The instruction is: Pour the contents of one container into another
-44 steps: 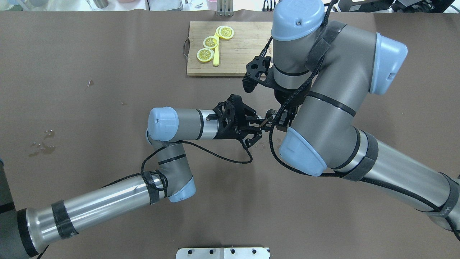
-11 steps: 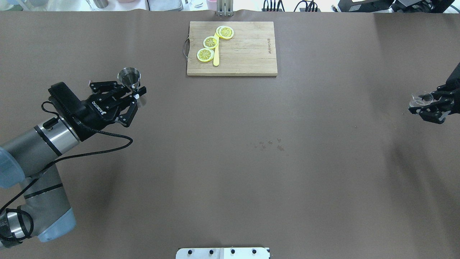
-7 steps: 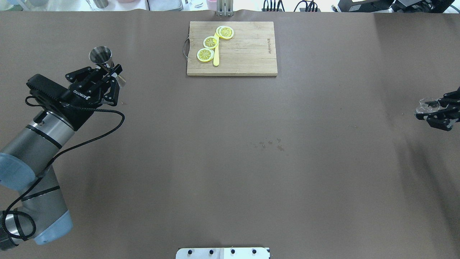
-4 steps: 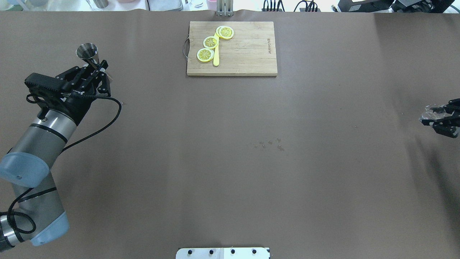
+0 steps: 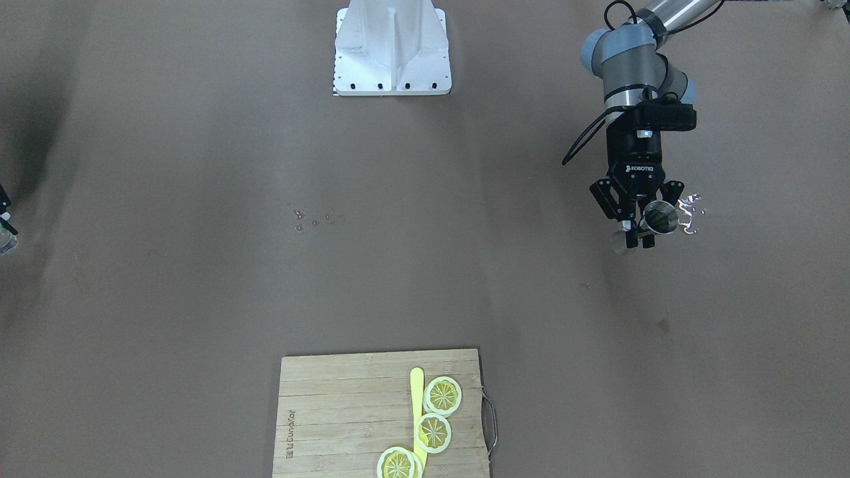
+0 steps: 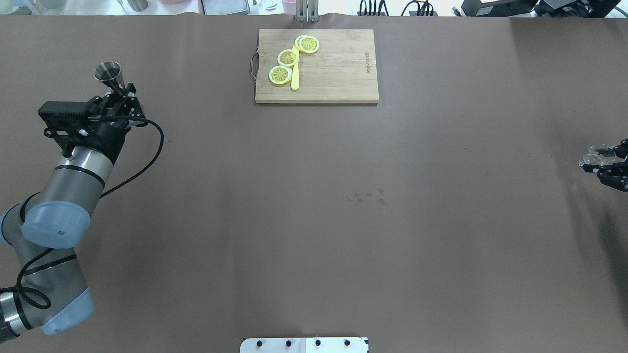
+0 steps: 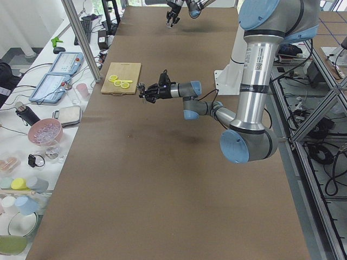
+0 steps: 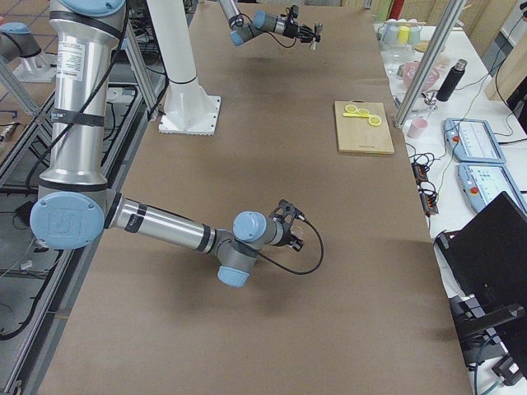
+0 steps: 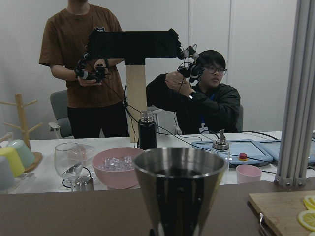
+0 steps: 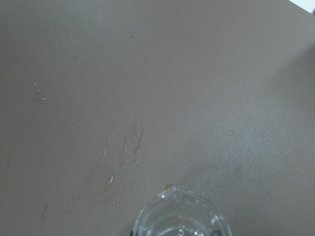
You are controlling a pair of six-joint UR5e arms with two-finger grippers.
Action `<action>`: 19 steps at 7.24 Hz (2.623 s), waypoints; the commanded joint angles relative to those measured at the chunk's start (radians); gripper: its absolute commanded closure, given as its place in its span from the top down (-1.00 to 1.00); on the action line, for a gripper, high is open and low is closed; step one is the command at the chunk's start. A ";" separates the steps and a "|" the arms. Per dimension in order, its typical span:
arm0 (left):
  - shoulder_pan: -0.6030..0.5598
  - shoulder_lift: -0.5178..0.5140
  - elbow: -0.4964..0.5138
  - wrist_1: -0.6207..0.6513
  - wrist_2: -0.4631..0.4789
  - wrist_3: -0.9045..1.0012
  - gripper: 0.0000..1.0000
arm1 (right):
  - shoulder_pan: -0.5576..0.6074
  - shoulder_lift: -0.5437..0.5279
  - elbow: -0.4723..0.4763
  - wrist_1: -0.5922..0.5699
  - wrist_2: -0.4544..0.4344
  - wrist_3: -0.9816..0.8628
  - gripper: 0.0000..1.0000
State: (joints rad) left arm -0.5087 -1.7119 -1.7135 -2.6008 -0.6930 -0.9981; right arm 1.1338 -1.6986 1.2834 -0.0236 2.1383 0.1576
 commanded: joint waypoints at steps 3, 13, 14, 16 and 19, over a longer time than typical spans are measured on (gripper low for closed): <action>-0.030 -0.002 0.011 0.273 0.075 -0.266 -1.00 | -0.009 0.022 -0.033 0.079 -0.012 0.077 -1.00; -0.065 -0.035 0.248 0.545 0.124 -0.743 -1.00 | -0.097 0.091 -0.108 0.137 -0.015 0.092 -1.00; -0.067 -0.035 0.256 0.545 0.124 -0.758 -1.00 | -0.100 0.099 -0.130 0.157 -0.015 0.094 -1.00; -0.070 -0.025 0.267 0.548 0.124 -0.763 -1.00 | -0.106 0.134 -0.208 0.220 -0.012 0.100 -1.00; -0.064 -0.029 0.278 0.547 0.124 -0.803 -1.00 | -0.115 0.134 -0.208 0.221 -0.012 0.123 -0.68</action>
State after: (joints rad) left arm -0.5761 -1.7380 -1.4374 -2.0528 -0.5691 -1.7952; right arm 1.0221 -1.5655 1.0776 0.1963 2.1260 0.2776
